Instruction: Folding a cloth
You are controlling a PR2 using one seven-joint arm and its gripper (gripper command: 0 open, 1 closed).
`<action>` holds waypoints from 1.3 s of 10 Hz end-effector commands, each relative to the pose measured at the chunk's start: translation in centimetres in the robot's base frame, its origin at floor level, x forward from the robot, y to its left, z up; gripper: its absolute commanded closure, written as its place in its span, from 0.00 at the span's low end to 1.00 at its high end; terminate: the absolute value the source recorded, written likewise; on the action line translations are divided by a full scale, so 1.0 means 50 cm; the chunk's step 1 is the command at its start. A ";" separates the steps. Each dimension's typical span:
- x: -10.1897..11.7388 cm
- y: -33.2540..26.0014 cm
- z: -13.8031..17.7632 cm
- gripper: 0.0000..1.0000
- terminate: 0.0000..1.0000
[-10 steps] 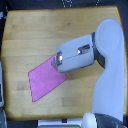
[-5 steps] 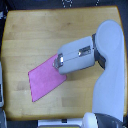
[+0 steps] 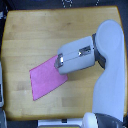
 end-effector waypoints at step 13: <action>0.010 -0.011 0.050 1.00 0.00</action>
